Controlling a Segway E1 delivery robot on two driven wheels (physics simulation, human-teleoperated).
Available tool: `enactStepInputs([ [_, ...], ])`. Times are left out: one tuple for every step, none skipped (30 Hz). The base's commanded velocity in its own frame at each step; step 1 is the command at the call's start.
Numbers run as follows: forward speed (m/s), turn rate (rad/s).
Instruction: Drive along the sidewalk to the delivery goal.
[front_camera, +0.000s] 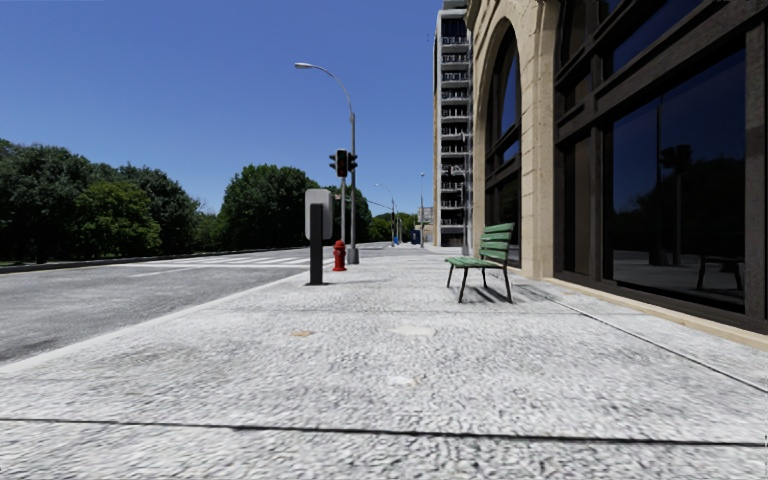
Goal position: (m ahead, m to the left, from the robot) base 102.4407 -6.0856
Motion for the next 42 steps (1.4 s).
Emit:
enactStepInputs([
  [2.00, 0.00],
  [2.00, 0.00],
  [2.00, 0.00],
  [2.00, 0.00],
  [2.00, 0.00],
  [2.00, 0.00],
  [2.00, 0.00],
  [2.00, 0.00],
  [2.00, 0.00],
  [2.00, 0.00],
  [2.00, 0.00],
  [2.00, 0.00],
  [2.00, 0.00],
  [2.00, 0.00],
  [2.00, 0.00],
  [2.00, 0.00],
  [2.00, 0.00],
  [2.00, 0.00],
  [2.00, 0.00],
  [2.00, 0.00],
  [2.00, 0.00],
  [2.00, 0.00],
  [2.00, 0.00],
  [2.00, 0.00],
  [2.00, 0.00],
  [2.00, 0.00],
  [2.00, 0.00],
  [2.00, 0.00],
  [2.00, 0.00],
  [2.00, 0.00],
  [2.00, 0.00],
  [2.00, 0.00],
  [2.00, 0.00],
  [2.00, 0.00],
  [2.00, 0.00],
  [2.00, 0.00],
  [2.00, 0.00],
  [2.00, 0.00],
  [2.00, 0.00],
  [2.00, 0.00],
  [2.00, 0.00],
  [2.00, 0.00],
])
